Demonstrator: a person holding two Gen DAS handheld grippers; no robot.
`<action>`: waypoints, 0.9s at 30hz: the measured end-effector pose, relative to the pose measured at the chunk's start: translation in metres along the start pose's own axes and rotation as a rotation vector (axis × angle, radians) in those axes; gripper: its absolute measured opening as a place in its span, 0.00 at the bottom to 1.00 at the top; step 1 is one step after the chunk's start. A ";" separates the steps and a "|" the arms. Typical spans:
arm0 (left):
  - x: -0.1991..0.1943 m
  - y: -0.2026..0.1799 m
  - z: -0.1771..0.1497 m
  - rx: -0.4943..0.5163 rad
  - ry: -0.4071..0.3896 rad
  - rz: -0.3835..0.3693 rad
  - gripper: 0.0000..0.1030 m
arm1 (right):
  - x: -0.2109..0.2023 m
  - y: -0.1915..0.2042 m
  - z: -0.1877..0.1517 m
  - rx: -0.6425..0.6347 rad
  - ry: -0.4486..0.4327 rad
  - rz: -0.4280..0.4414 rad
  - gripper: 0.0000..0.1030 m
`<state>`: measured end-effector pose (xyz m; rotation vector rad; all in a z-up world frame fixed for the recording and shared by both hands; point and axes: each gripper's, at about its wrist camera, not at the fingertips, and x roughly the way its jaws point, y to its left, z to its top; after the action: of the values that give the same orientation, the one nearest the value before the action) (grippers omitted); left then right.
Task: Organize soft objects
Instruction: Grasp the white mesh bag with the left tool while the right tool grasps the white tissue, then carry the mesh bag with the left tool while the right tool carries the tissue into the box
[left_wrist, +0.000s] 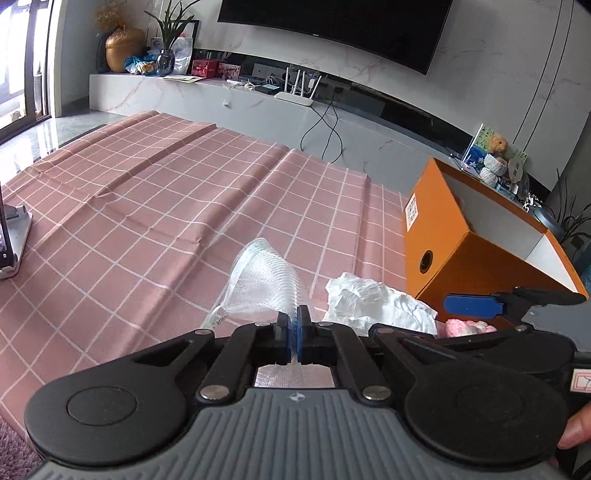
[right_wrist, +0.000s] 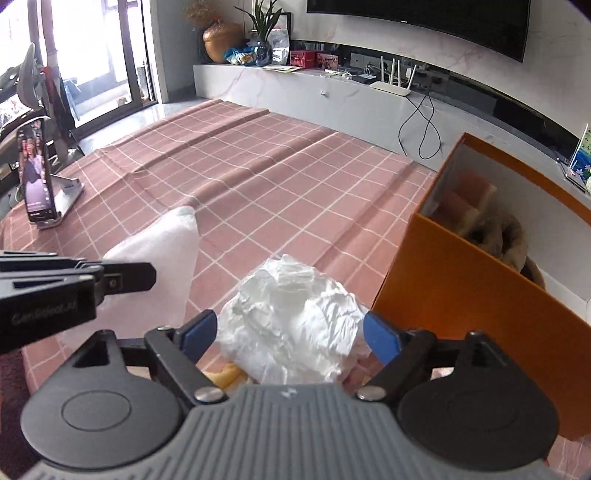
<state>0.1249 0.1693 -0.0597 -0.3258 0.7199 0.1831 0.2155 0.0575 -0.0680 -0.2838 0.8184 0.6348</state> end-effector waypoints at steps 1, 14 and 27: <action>0.003 0.002 0.000 -0.001 0.001 0.007 0.02 | 0.007 0.000 0.002 0.003 0.014 0.004 0.82; 0.017 0.011 -0.003 -0.015 0.026 0.024 0.02 | 0.046 -0.005 0.005 0.078 0.118 0.019 0.50; -0.004 -0.005 0.003 0.028 -0.011 0.015 0.02 | -0.014 -0.013 0.013 0.083 -0.023 0.045 0.06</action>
<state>0.1249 0.1651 -0.0537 -0.2922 0.7138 0.1891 0.2234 0.0477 -0.0488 -0.1831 0.8289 0.6431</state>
